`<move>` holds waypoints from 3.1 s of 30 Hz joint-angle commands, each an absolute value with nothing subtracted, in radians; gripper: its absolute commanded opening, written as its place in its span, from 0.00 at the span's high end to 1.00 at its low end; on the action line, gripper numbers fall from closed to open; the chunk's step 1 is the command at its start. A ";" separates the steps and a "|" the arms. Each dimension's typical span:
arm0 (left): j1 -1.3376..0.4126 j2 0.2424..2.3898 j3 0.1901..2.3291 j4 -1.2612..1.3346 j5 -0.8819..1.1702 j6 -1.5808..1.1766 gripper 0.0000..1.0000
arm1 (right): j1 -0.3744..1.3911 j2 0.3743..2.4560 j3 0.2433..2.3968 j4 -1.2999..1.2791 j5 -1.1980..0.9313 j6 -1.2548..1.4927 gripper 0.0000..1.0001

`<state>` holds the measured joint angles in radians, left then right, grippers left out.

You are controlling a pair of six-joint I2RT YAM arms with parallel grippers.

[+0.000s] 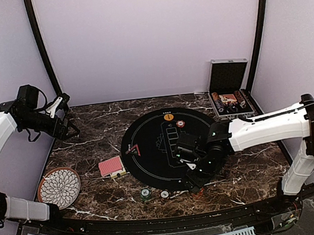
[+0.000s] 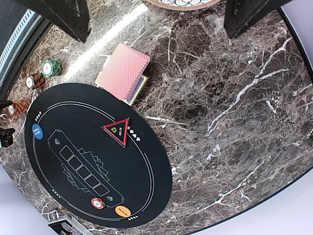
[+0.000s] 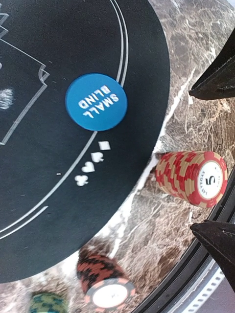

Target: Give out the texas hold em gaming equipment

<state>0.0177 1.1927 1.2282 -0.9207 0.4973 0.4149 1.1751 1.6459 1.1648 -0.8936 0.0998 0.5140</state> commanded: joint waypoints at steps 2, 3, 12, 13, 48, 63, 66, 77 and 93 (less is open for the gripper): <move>0.021 1.180 1.254 -0.949 0.519 0.417 0.01 | 1.193 1.638 1.138 -0.856 0.050 0.522 0.13; 0.021 1.182 1.255 -0.950 0.520 0.417 0.01 | 1.196 1.640 1.137 -0.854 0.048 0.521 0.13; 0.021 1.185 1.254 -0.948 0.518 0.418 0.01 | 1.201 1.660 1.115 -0.837 0.033 0.515 0.21; 0.021 1.184 1.254 -0.948 0.517 0.419 0.01 | 1.201 1.662 1.114 -0.837 0.032 0.515 0.22; 0.021 1.175 1.253 -0.946 0.513 0.419 0.01 | 1.202 1.681 1.104 -0.813 0.027 0.511 0.53; 0.021 1.173 1.248 -0.945 0.513 0.419 0.01 | 1.216 1.658 1.168 -0.883 0.036 0.513 0.74; 0.022 1.173 1.247 -0.944 0.513 0.419 0.01 | 1.216 1.659 1.195 -0.905 0.045 0.510 0.77; 0.021 1.170 1.249 -0.943 0.513 0.414 0.01 | 1.197 1.822 1.498 -0.954 0.100 0.452 0.81; 0.022 1.165 1.245 -0.948 0.525 0.422 0.01 | 1.125 2.375 2.112 -0.873 0.076 0.378 0.82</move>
<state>0.0177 1.1847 1.2282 -0.9234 0.4988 0.4152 1.1355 2.2951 1.9888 -0.8928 0.0818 0.4015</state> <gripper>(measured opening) 0.988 0.407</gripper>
